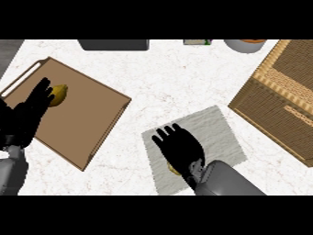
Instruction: Pick the squash from the placemat and place it in the basket
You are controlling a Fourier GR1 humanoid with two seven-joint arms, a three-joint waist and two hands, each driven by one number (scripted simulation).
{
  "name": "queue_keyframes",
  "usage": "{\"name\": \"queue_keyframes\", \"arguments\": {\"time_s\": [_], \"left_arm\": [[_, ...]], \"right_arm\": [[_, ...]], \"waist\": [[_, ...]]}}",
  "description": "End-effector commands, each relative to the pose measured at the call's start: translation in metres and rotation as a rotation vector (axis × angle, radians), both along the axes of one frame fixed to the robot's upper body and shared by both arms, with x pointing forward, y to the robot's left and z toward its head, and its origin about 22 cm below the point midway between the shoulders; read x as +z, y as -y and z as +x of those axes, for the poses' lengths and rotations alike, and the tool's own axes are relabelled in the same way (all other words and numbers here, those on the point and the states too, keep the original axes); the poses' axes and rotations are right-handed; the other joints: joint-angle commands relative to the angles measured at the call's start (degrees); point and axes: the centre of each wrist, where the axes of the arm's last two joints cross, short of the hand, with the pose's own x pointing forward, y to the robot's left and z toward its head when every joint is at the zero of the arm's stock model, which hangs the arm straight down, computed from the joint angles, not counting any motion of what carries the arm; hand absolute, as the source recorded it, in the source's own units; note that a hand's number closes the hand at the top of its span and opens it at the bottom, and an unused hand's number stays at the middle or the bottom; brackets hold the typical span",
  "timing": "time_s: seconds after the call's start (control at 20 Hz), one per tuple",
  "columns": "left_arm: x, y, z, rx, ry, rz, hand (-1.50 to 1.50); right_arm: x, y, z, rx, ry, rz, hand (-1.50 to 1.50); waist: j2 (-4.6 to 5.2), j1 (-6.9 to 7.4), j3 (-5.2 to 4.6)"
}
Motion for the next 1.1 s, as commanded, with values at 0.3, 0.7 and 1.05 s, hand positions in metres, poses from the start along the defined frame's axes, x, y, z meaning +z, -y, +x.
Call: {"name": "queue_keyframes", "arguments": {"time_s": [0.3, 0.7, 1.05], "left_arm": [[0.012, 0.004, 0.005, 0.009, 0.002, 0.005, 0.00], [0.006, 0.005, -0.008, 0.015, 0.011, 0.023, 0.00], [-0.009, 0.000, -0.006, 0.020, -0.009, -0.001, 0.00]], "right_arm": [[-0.041, -0.008, -0.019, 0.117, 0.013, -0.159, 1.50], [-0.060, -0.002, 0.000, 0.101, 0.015, -0.152, 1.50], [-0.025, 0.004, 0.006, -0.336, 0.111, 0.125, 1.50]], "waist": [[-0.02, 0.19, 0.01], [0.01, 0.29, 0.01], [-0.01, -0.70, 0.11]]}}
